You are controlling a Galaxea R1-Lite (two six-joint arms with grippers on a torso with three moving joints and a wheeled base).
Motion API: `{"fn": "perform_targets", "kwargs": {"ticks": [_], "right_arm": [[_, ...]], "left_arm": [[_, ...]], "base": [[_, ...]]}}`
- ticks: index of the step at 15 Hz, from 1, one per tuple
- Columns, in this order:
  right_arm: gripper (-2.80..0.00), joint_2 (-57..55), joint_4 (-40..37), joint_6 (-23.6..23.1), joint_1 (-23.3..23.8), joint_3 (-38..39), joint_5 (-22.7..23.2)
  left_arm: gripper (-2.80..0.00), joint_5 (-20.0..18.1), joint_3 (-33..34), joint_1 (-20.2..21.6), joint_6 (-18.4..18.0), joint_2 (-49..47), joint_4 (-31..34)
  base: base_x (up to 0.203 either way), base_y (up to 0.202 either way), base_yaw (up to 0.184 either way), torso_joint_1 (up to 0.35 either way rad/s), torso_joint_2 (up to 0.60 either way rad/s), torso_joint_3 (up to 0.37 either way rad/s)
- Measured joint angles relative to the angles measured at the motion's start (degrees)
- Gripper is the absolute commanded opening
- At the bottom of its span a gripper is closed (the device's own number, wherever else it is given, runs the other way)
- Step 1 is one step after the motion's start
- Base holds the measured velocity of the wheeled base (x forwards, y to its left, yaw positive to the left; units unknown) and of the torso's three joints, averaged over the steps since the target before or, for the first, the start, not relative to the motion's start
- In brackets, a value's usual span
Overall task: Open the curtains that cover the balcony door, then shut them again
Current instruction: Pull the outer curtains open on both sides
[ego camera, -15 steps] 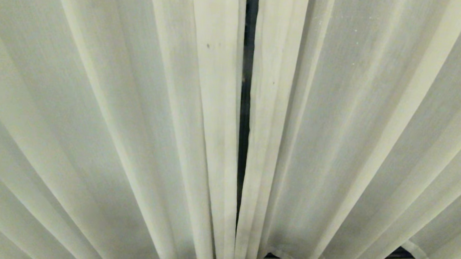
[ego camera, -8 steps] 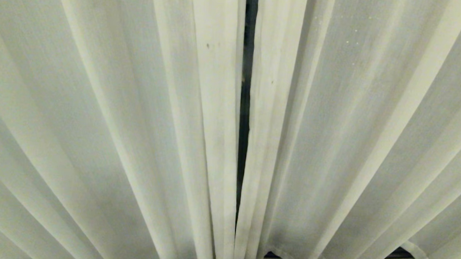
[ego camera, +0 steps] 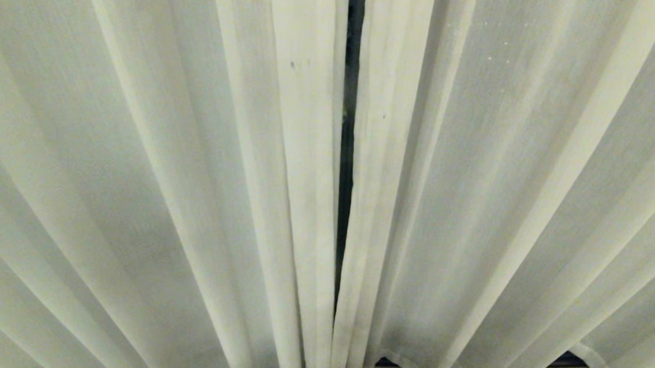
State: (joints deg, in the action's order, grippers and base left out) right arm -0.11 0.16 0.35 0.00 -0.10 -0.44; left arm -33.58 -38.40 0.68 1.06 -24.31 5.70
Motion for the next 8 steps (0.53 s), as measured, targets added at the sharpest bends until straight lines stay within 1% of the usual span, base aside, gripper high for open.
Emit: {"fn": "perform_targets", "kwargs": {"ticks": [2,4,5,6,7,8], "right_arm": [[-2.80,0.00,0.00,0.00,0.00,0.00,0.00],[-2.80,0.00,-0.01,0.00,0.00,0.00,0.02],[-2.80,0.00,-0.02,-0.02,0.00,0.00,0.00],[-2.80,0.00,-0.01,-0.02,0.00,0.00,0.00],[-2.80,0.00,-0.02,0.00,0.00,0.00,0.00],[-2.80,0.00,0.00,0.00,0.00,0.00,0.00]], "left_arm": [[-2.80,-4.12,-6.55,0.00,0.02,-6.66,0.00],[-2.80,-6.22,-12.77,-0.41,-0.01,-13.14,0.00],[-2.80,-6.57,-15.90,-1.68,0.02,-16.50,0.00],[-2.80,-6.55,-18.48,-3.87,0.04,-19.41,-0.01],[-2.80,-6.14,-21.06,-6.83,0.02,-22.45,-0.01],[-2.80,-4.91,-23.42,-10.11,0.04,-25.36,-0.06]], "base": [[0.000,0.000,0.000,0.000,0.00,0.000],[0.000,0.000,0.000,0.000,0.00,0.000],[0.000,0.000,0.000,0.000,0.00,0.000],[0.000,0.000,0.000,0.000,0.00,0.000],[0.000,0.000,0.000,0.000,0.00,0.000],[0.000,0.000,0.000,0.000,0.00,0.000]]}}
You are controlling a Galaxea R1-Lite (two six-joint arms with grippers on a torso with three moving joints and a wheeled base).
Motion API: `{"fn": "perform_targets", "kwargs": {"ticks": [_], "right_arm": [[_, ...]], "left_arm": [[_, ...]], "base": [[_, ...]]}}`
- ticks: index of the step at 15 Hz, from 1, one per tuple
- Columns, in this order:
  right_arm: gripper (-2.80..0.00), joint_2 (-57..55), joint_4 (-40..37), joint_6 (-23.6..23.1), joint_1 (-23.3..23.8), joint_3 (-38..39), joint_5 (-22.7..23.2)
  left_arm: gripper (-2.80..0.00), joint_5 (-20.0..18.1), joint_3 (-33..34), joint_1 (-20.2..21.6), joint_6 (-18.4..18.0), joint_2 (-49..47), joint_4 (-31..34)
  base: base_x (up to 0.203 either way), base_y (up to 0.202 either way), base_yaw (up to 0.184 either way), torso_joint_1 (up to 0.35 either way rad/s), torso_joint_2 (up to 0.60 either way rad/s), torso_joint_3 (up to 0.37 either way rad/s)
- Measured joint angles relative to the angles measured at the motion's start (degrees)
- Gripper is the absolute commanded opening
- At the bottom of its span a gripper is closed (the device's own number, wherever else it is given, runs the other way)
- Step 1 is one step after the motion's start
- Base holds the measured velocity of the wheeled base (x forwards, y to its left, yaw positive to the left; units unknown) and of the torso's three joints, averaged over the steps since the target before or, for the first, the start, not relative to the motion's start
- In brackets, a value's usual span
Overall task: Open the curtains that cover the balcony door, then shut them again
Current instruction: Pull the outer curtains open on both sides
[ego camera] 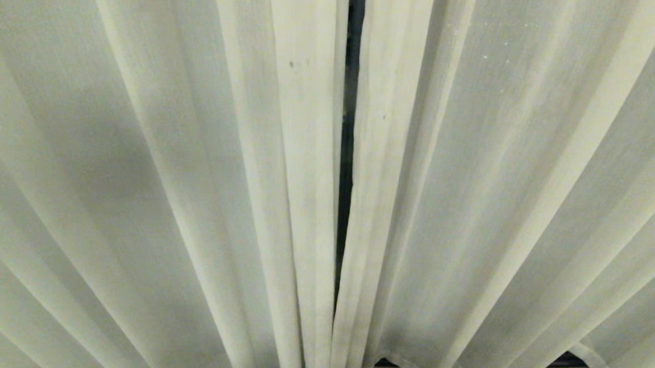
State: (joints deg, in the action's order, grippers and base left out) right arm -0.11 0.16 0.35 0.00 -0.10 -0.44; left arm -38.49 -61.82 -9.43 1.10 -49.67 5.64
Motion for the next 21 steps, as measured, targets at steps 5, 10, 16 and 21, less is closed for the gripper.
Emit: {"fn": "perform_targets", "kwargs": {"ticks": [5,10,16,21], "right_arm": [[-2.80,0.00,0.00,-0.02,0.00,0.00,0.00],[-2.80,0.00,-0.02,-0.01,0.00,0.00,0.01],[-2.80,0.00,0.00,-0.02,0.00,0.00,0.00],[-2.80,0.00,0.00,0.00,0.00,0.00,0.00]], "left_arm": [[-2.80,21.87,-8.59,-22.98,-0.85,-12.27,-1.08],[0.00,47.64,-10.18,-33.99,-1.76,-19.63,-5.08],[0.00,55.90,-11.36,-39.55,-1.81,-22.25,-8.20],[0.00,63.23,-16.44,-44.09,-1.91,-28.03,-8.39]], "base": [[0.000,0.000,0.000,0.000,0.00,0.000],[0.000,0.000,0.000,0.000,0.00,0.000],[0.000,0.000,0.000,0.000,0.00,0.000],[0.000,0.000,0.000,0.000,0.00,0.000]]}}
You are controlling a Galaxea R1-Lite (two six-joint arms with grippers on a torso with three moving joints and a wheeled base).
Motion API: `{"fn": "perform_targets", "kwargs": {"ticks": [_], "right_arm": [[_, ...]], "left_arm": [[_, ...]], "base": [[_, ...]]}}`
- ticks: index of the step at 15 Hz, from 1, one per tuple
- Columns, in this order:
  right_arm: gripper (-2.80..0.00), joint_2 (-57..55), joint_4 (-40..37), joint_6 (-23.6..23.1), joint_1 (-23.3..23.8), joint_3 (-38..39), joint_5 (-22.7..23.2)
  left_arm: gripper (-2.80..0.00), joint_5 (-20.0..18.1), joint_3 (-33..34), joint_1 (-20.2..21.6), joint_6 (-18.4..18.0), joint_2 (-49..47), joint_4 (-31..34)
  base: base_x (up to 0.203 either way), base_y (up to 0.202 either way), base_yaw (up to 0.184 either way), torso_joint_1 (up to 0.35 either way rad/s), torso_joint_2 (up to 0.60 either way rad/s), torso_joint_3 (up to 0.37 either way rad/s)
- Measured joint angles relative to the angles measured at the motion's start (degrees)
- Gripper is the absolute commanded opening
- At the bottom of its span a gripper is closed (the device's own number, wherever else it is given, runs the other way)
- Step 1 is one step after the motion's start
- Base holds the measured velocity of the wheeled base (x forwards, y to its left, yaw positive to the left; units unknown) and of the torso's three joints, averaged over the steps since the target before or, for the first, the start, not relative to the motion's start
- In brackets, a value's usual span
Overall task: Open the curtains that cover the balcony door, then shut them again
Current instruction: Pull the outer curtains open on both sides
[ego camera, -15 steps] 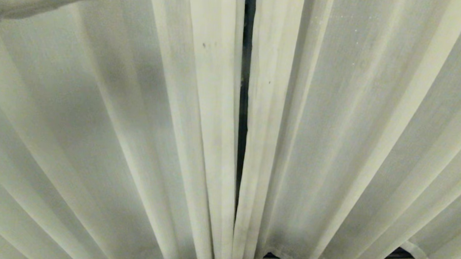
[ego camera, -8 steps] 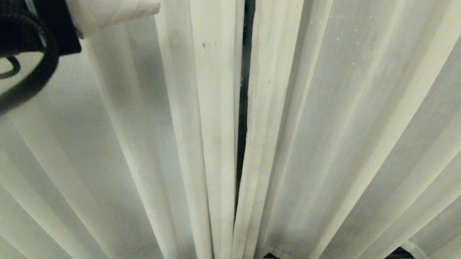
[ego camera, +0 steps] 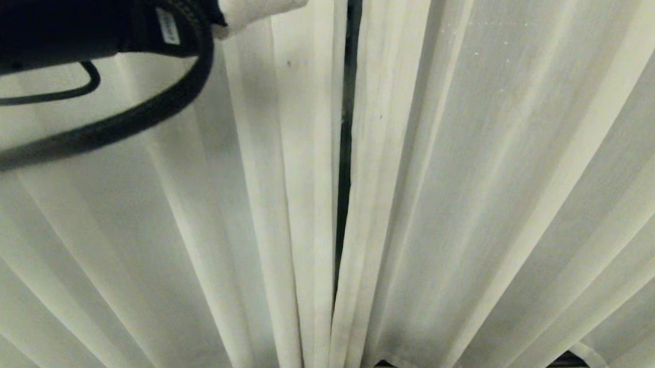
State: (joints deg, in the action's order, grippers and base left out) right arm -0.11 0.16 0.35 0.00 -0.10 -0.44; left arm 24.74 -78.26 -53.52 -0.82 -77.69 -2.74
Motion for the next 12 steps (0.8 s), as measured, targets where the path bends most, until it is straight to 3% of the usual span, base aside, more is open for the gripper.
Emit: {"fn": "perform_targets", "kwargs": {"ticks": [3,5,8,12], "right_arm": [[-2.80,0.00,-0.01,-0.02,0.00,0.00,0.00],[-2.80,0.00,0.00,-0.02,0.00,0.00,0.00],[-2.80,0.00,0.00,0.00,0.00,0.00,0.00],[-2.80,0.00,-0.02,0.00,0.00,0.00,-0.02]], "left_arm": [[0.00,6.27,-2.14,-0.69,-0.12,-3.46,-0.99],[0.00,9.91,-2.47,-0.73,-1.56,-5.51,-5.16],[0.00,11.57,-3.55,0.24,-4.75,-8.55,-13.14],[0.00,11.89,-9.61,1.86,-6.22,-12.82,-14.37]], "base": [[0.000,0.000,0.000,0.000,0.00,0.000],[0.000,0.000,0.000,0.000,0.00,0.000],[0.000,0.000,0.000,0.000,0.00,0.000],[0.000,0.000,0.000,0.000,0.00,0.000]]}}
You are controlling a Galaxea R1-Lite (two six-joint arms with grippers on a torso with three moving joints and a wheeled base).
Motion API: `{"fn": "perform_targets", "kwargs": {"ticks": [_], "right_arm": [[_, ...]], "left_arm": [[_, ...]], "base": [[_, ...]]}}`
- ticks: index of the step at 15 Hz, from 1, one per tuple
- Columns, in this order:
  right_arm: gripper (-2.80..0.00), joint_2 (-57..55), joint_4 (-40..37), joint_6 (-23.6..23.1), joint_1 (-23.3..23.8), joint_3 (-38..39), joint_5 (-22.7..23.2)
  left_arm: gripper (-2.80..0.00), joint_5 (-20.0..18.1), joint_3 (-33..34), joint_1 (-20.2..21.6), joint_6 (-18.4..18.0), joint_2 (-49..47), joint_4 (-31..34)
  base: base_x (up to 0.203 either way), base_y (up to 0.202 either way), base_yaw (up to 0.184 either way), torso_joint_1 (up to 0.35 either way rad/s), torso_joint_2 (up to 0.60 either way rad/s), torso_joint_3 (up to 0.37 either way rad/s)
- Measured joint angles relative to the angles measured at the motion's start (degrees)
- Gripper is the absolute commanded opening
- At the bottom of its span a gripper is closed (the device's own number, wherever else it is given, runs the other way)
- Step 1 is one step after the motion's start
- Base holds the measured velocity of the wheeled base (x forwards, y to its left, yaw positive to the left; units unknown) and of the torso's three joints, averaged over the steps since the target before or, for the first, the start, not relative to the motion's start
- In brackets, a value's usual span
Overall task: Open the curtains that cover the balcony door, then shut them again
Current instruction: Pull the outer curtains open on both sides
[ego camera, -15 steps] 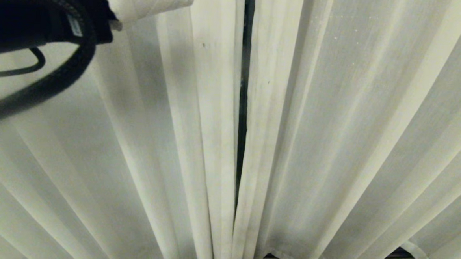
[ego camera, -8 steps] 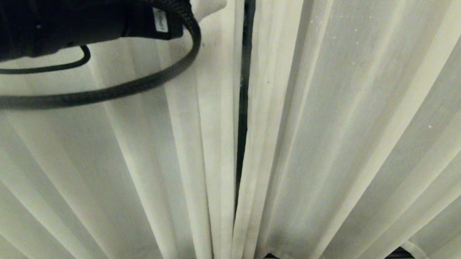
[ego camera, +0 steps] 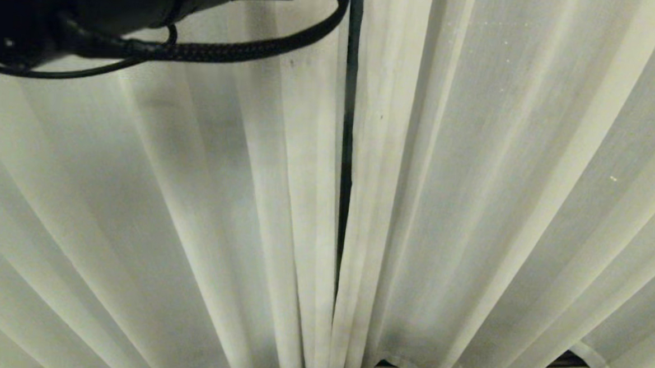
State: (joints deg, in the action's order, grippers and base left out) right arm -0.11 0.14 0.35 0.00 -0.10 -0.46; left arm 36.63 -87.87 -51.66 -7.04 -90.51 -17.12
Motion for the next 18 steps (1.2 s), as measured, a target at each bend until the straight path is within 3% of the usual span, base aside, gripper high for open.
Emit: {"fn": "perform_targets", "kwargs": {"ticks": [4,12,17,18], "right_arm": [[-2.80,0.00,0.02,0.00,0.00,0.00,0.01],[-2.80,0.00,0.01,0.00,0.00,0.00,0.02],[-2.80,0.00,0.02,-0.02,0.00,0.00,0.02],[-2.80,0.00,0.02,0.00,0.00,0.00,0.04]], "left_arm": [[0.00,-0.23,-5.32,2.59,-1.63,-4.37,-3.17],[0.00,-0.39,-6.63,7.08,-6.83,-10.96,-15.23],[0.00,-0.45,-7.45,8.16,-7.13,-12.88,-15.81],[-2.80,-0.46,-7.45,8.20,-7.24,-13.07,-15.80]], "base": [[0.000,0.000,0.000,0.000,0.00,0.000],[0.000,0.000,0.000,0.000,0.00,0.000],[0.000,0.000,0.000,0.000,0.00,0.000],[0.000,0.000,0.000,0.000,0.00,0.000]]}}
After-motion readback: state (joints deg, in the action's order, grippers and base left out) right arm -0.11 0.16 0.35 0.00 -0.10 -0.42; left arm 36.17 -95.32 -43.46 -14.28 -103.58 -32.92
